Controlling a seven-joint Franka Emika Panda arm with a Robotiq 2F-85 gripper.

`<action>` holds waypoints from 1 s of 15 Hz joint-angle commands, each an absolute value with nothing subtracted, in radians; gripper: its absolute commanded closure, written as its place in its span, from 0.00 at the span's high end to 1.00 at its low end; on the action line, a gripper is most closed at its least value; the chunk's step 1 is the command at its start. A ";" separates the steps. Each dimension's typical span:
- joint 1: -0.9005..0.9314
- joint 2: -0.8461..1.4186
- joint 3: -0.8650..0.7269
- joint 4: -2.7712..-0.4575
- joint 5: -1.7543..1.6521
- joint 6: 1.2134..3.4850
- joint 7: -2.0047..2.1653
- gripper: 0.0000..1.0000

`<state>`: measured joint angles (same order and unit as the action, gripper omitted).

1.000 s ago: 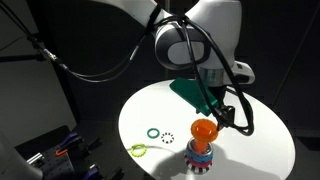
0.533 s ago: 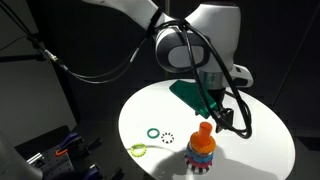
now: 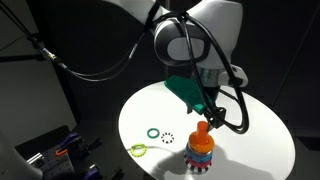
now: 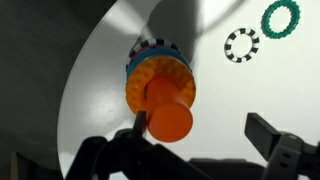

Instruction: Lift the orange donut plush toy and put it on the orange handle

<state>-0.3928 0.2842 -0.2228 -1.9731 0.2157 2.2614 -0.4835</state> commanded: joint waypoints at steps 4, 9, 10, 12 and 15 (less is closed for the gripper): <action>-0.384 0.195 -0.242 -1.977 0.095 2.050 -0.486 1.00; -0.362 0.125 -0.242 -1.998 0.009 1.914 -0.487 1.00; -0.355 0.108 -0.243 -2.005 -0.006 1.903 -0.474 1.00; -0.341 0.076 -0.242 -2.022 -0.027 1.891 -0.455 1.00; -0.320 0.029 -0.240 -2.046 -0.048 1.882 -0.425 1.00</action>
<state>-0.3464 0.0985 -0.2334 -2.0037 -0.0156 1.8976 -0.4671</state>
